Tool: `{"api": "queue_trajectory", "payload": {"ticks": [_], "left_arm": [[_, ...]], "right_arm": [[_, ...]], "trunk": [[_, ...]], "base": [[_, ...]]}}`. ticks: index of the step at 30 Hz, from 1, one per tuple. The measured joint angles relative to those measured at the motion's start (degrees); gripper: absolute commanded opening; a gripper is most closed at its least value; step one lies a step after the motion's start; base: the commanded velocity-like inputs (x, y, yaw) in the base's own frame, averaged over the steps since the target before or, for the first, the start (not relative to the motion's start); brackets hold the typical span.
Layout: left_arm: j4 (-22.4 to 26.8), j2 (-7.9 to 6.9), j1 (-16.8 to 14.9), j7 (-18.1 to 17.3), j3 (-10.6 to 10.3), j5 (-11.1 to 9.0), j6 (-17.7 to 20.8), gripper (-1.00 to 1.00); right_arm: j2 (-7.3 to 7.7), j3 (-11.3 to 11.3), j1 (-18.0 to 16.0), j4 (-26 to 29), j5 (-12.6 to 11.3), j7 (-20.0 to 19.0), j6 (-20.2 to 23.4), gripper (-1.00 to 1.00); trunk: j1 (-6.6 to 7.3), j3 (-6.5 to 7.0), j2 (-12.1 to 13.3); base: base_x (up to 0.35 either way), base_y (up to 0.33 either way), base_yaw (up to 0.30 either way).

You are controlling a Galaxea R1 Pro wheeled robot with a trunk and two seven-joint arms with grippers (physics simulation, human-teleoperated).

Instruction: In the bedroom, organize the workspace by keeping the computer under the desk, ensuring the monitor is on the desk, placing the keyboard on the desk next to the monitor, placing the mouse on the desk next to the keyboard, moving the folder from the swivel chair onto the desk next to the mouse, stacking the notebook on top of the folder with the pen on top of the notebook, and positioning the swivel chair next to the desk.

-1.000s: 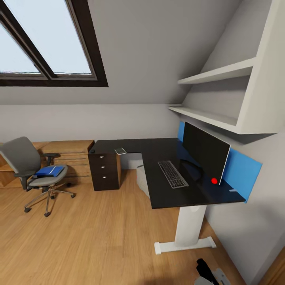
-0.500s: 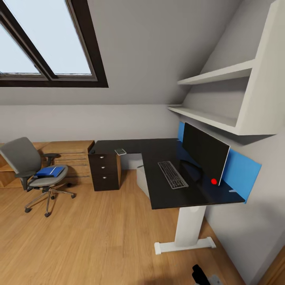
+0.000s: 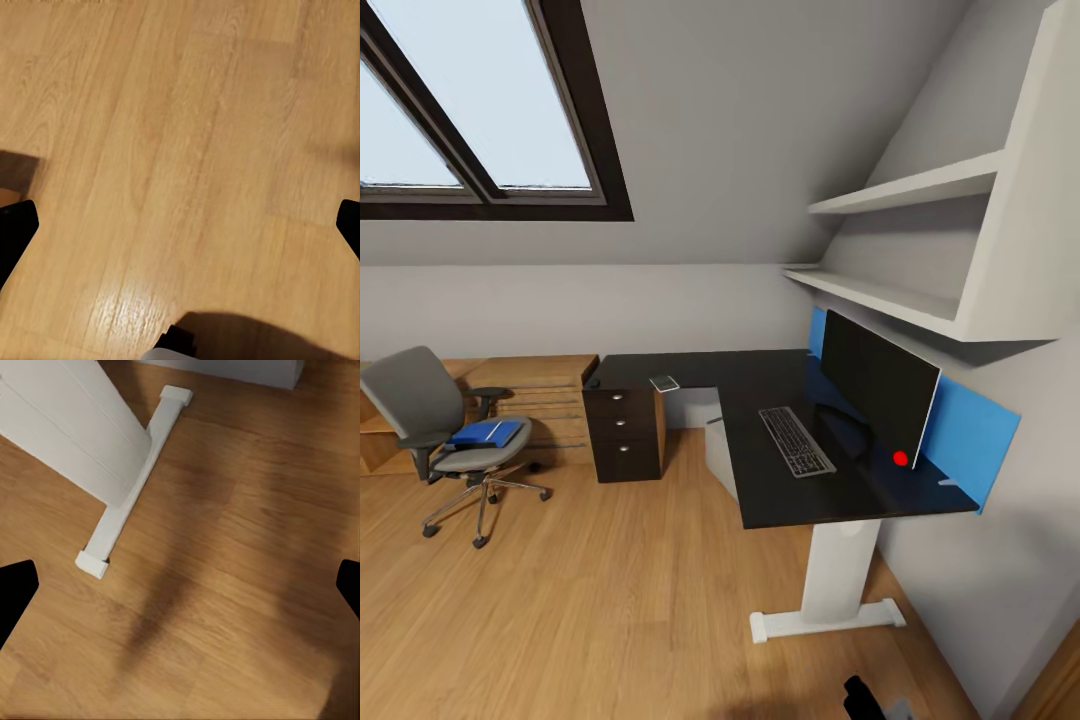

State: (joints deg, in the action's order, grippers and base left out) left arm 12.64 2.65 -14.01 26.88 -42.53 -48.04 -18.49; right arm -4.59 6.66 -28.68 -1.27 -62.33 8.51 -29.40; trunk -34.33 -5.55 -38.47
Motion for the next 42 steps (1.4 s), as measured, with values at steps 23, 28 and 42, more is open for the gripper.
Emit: {"api": "queue_trajectory", "payload": {"ticks": [23, 28, 42], "left_arm": [[0.00, -0.25, 0.00, 0.05, 0.25, -0.17, -1.42, 1.00], [-0.01, -0.30, 0.00, 0.07, 0.30, -0.24, -4.33, 1.00], [-1.08, -0.34, 0.00, 0.08, 0.34, -0.29, -4.69, 1.00]], "right_arm": [[-0.25, 0.13, 0.61, 0.00, 1.06, -2.11, 0.01, 1.00], [-1.97, 0.17, 0.64, 0.00, 1.14, -2.36, -0.04, 1.00], [-3.12, 0.44, 0.64, 0.00, 4.61, -2.16, -0.04, 1.00]], "trunk": [[0.00, 0.00, 0.00], [0.00, 0.00, 0.00], [0.03, 0.02, -0.01]], "base": [[0.000, 0.001, 0.000], [0.000, 0.185, 0.000], [0.132, 0.261, 0.029]]}}
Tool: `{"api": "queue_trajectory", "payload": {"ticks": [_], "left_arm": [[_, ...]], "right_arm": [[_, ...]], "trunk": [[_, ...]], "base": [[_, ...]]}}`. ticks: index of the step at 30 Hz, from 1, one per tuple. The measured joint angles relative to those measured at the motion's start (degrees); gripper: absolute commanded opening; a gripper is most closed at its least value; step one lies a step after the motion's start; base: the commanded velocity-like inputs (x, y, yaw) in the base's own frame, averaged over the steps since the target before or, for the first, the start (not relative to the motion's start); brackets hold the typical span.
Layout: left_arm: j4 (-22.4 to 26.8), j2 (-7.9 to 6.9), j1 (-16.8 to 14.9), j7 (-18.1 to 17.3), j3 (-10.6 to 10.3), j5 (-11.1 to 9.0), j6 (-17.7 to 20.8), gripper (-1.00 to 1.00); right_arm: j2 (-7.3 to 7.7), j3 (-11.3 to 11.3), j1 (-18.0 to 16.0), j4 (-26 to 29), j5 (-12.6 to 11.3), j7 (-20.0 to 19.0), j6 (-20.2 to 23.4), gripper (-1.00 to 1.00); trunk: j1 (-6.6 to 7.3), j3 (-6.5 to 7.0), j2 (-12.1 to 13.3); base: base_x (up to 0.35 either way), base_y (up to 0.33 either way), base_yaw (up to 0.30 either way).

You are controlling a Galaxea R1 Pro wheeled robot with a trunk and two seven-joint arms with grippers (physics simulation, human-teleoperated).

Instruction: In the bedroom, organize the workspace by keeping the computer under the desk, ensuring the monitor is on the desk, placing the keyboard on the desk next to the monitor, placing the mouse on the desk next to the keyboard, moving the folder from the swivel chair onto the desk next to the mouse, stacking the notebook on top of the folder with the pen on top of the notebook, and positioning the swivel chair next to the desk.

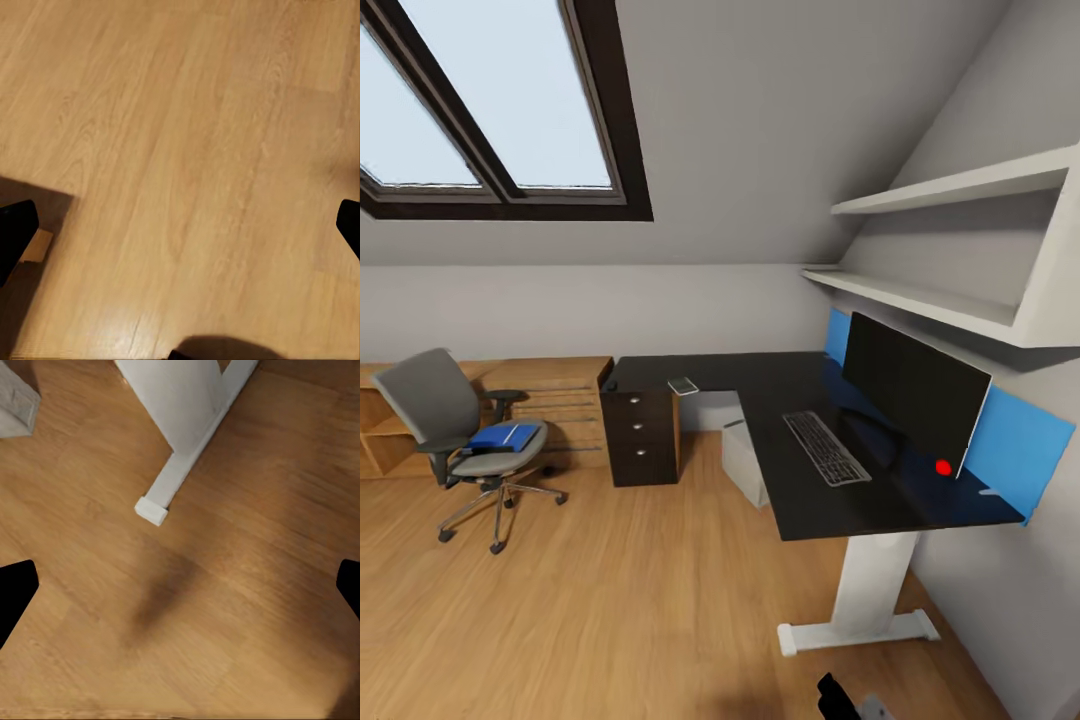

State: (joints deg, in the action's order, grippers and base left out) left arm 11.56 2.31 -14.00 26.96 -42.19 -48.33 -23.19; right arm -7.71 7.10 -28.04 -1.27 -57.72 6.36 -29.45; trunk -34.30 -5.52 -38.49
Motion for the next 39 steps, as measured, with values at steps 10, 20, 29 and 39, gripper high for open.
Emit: {"api": "queue_trajectory", "payload": {"ticks": [10, 20, 29, 39], "left_arm": [[-0.06, -0.01, 0.00, 0.00, -0.02, 0.03, 0.05, 1.00], [-0.06, -0.02, 0.00, 0.00, -0.02, 0.03, 0.06, 1.00], [-0.05, -0.02, 0.00, -0.01, 0.05, 0.03, 0.15, 1.00], [-0.05, -0.02, 0.00, -0.01, 0.05, 0.03, 0.23, 1.00]], "right_arm": [[-0.19, -0.08, 0.11, 0.00, 1.10, 0.17, -0.27, 1.00], [-0.25, -0.01, 0.33, -0.01, 1.57, 0.18, -0.37, 1.00], [-0.26, -0.01, 0.35, -0.03, 2.23, 0.19, -0.37, 1.00], [-0.28, 0.02, 0.35, -0.05, 2.32, 0.11, -0.37, 1.00]], "trunk": [[0.00, 0.10, 0.00], [0.00, 0.10, 0.01], [0.01, 0.10, 0.01], [0.01, 0.10, 0.01]], "base": [[0.267, 0.213, 0.263], [0.294, 0.179, 0.277], [0.311, 0.061, 0.281], [0.319, 0.006, 0.281]]}}
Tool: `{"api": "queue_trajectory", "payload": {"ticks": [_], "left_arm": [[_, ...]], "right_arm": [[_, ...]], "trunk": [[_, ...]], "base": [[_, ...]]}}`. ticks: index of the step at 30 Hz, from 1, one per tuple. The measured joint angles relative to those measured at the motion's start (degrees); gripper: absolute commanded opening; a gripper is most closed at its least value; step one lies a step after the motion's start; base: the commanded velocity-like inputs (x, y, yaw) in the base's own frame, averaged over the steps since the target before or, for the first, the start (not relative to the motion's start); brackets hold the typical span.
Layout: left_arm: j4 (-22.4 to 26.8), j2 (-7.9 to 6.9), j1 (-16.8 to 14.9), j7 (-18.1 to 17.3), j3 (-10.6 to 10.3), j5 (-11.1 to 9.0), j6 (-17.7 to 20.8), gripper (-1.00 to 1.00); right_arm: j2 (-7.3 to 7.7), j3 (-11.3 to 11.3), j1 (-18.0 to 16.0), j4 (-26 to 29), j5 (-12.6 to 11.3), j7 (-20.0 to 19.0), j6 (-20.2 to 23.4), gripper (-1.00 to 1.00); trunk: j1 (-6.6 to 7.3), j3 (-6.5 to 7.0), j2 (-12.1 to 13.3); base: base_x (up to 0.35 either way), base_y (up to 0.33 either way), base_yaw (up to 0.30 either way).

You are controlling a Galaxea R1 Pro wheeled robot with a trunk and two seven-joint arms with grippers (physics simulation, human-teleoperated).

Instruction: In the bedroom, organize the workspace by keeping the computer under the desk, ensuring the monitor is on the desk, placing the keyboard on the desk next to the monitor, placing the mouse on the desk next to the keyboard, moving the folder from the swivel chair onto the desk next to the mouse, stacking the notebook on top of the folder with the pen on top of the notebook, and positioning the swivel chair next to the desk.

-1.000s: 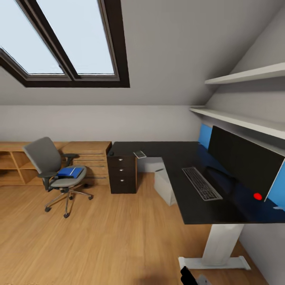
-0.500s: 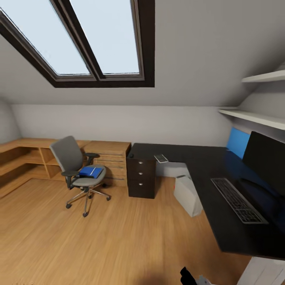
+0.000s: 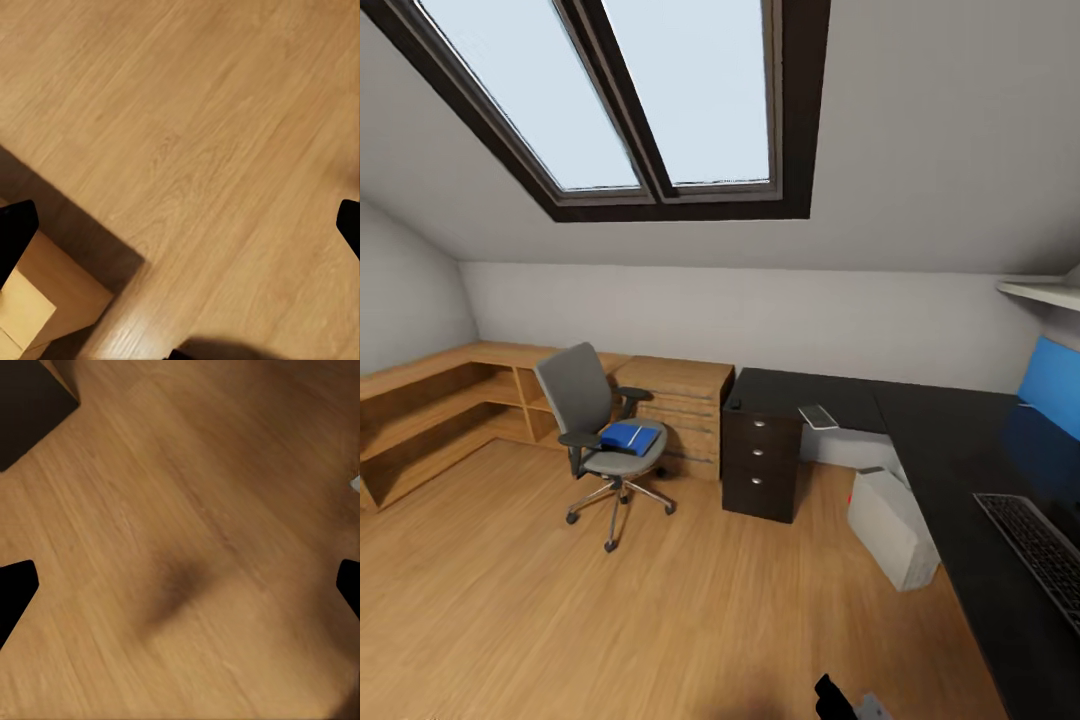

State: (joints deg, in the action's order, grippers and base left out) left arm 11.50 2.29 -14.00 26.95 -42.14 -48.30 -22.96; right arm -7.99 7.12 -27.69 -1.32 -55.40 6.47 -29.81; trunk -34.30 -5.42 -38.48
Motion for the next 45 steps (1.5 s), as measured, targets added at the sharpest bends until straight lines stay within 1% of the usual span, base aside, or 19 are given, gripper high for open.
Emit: {"api": "queue_trajectory", "payload": {"ticks": [18, 25, 45], "left_arm": [[0.00, 0.09, 0.00, -0.07, -0.08, 0.00, -0.07, 1.00], [0.00, 0.09, 0.00, -0.10, -0.08, 0.00, -0.06, 1.00], [-0.01, 0.09, 0.00, -0.11, -0.08, 0.00, -0.06, 1.00]], "right_arm": [[0.02, -0.04, 0.00, 0.04, 0.01, -0.01, 0.00, 1.00], [0.02, -0.04, 0.00, 0.03, 0.01, -0.01, -0.02, 1.00], [0.09, -0.10, 0.00, 0.05, 0.00, -0.05, -0.05, 1.00]], "trunk": [[0.00, 0.00, 0.00], [0.00, 0.00, 0.00], [0.00, 0.00, -0.01]], "base": [[0.322, -0.001, 0.263], [0.323, -0.058, 0.062], [0.323, -0.103, 0.005]]}}
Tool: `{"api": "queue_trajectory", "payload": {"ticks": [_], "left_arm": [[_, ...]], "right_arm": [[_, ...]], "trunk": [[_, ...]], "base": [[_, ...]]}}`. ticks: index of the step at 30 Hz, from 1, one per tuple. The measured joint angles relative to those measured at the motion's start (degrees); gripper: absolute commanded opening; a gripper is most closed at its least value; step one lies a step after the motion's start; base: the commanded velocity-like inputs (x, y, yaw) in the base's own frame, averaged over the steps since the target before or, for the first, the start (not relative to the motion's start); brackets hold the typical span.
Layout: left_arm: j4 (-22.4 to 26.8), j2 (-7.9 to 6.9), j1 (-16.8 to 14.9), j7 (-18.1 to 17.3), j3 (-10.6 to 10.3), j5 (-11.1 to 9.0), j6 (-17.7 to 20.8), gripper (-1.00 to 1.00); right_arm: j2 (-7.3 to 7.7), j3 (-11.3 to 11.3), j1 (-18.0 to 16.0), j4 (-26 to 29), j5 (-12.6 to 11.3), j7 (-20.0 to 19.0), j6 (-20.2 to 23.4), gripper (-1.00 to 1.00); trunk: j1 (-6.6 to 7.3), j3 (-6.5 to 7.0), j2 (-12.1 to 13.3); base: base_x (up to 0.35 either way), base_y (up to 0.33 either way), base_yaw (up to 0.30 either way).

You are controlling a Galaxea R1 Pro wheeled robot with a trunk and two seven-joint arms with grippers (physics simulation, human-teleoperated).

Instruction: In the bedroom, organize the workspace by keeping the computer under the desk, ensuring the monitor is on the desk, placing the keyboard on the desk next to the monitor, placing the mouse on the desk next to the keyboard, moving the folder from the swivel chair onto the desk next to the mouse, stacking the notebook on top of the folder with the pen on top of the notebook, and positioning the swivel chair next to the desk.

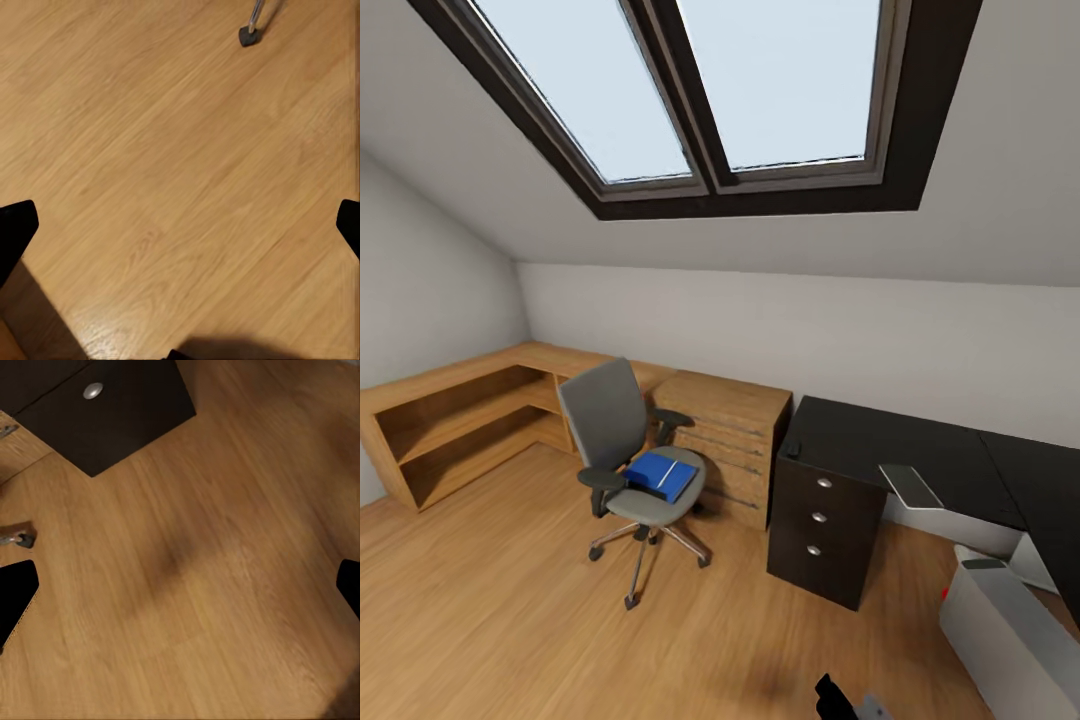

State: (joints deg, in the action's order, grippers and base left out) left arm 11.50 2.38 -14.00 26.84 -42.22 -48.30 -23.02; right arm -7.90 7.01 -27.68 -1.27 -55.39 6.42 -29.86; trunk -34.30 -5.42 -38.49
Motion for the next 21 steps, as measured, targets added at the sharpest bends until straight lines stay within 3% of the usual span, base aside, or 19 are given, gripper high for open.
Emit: {"api": "queue_trajectory", "payload": {"ticks": [12, 21], "left_arm": [[-0.06, 0.01, 0.00, -0.01, -0.05, 0.00, 0.00, 1.00], [-0.07, 0.01, 0.00, -0.01, -0.06, 0.00, -0.04, 1.00]], "right_arm": [[0.07, 0.02, 0.04, 0.00, 0.44, -0.19, -0.10, 1.00], [0.09, -0.02, 0.29, 0.00, 5.45, -0.18, -0.13, 1.00]], "trunk": [[0.00, 0.00, 0.01], [0.00, 0.00, 0.00]], "base": [[0.317, -0.159, 0.000], [0.312, -0.181, 0.000]]}}
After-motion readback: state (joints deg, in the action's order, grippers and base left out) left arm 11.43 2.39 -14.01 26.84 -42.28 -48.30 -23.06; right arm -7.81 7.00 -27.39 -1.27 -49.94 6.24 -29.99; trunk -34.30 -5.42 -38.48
